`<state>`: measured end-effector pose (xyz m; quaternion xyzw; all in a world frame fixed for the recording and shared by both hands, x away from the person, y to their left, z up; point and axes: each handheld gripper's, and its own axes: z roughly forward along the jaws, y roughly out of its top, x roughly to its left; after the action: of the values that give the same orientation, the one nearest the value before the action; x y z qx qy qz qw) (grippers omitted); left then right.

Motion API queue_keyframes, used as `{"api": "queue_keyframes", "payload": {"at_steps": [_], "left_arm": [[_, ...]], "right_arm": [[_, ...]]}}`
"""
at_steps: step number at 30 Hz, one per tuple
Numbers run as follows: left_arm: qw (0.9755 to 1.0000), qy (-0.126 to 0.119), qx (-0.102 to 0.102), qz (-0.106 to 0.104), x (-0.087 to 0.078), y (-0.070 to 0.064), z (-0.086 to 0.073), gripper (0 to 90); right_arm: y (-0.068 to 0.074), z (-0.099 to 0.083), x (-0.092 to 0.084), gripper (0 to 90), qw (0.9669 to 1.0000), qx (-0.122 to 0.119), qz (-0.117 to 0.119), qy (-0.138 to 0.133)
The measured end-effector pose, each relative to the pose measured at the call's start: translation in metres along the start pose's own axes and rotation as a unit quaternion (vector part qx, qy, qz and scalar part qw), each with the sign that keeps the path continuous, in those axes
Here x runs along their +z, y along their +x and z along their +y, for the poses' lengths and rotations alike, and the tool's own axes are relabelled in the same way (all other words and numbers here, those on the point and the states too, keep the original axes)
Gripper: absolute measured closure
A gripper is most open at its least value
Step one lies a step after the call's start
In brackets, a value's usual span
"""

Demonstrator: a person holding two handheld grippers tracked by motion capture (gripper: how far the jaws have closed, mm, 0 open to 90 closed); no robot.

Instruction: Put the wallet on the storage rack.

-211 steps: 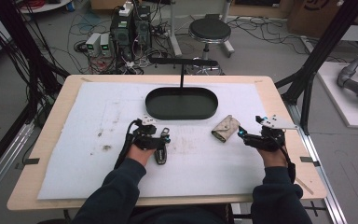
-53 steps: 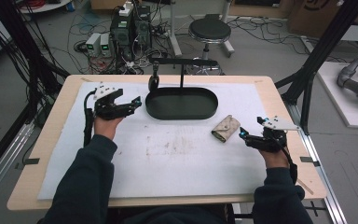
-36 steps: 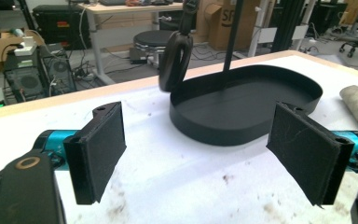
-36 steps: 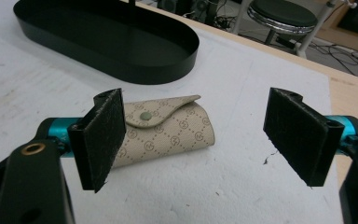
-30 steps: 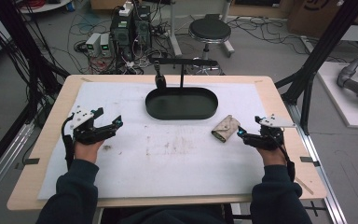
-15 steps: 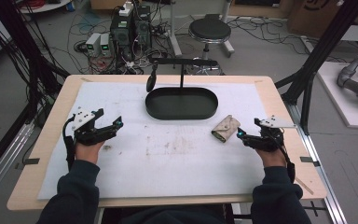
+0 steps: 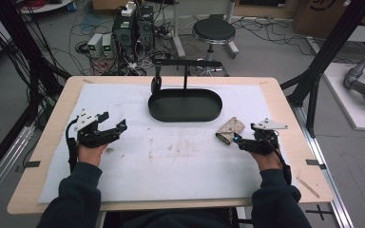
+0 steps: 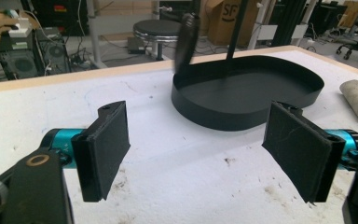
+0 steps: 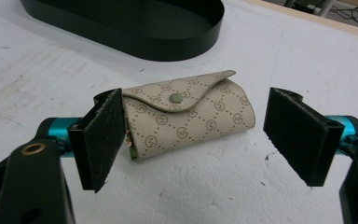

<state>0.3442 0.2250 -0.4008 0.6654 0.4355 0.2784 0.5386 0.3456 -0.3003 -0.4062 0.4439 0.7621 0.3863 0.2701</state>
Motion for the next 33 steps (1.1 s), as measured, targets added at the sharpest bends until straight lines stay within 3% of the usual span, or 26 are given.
{"api": "queue_keyframes", "payload": {"at_steps": [4, 10, 15, 19, 21, 26, 33], "left_arm": [[1.0000, 0.004, -0.004, 0.003, 0.001, -0.001, -0.002, 22.1], [1.0000, 0.006, -0.002, 0.005, 0.005, -0.003, -0.003, 23.0], [1.0000, 0.005, -0.005, 0.004, 0.005, -0.002, -0.003, 23.3], [0.9999, 0.006, -0.007, 0.006, 0.006, 0.000, -0.003, 23.5], [0.9999, 0.007, -0.003, 0.010, 0.007, 0.000, -0.003, 24.2], [0.9999, 0.012, -0.003, 0.010, 0.011, 0.000, -0.004, 24.6], [0.9999, 0.014, 0.000, 0.009, 0.009, 0.000, -0.003, 24.6]], "right_arm": [[0.002, 0.000, 0.003, 21.5, 1.0000, -0.001, 0.002, 0.004], [0.002, 0.002, 0.011, 27.5, 0.9995, 0.017, -0.021, 0.017], [0.001, 0.010, 0.025, 26.0, 0.9963, 0.061, -0.049, 0.035], [0.002, 0.016, 0.041, 21.5, 0.9912, 0.104, -0.067, 0.047], [0.006, 0.018, 0.048, 21.1, 0.9902, 0.109, -0.071, 0.051], [0.022, 0.028, 0.067, 21.1, 0.9930, 0.069, -0.071, 0.064], [0.036, 0.029, 0.083, 21.2, 0.9907, 0.013, -0.087, 0.103]]}}
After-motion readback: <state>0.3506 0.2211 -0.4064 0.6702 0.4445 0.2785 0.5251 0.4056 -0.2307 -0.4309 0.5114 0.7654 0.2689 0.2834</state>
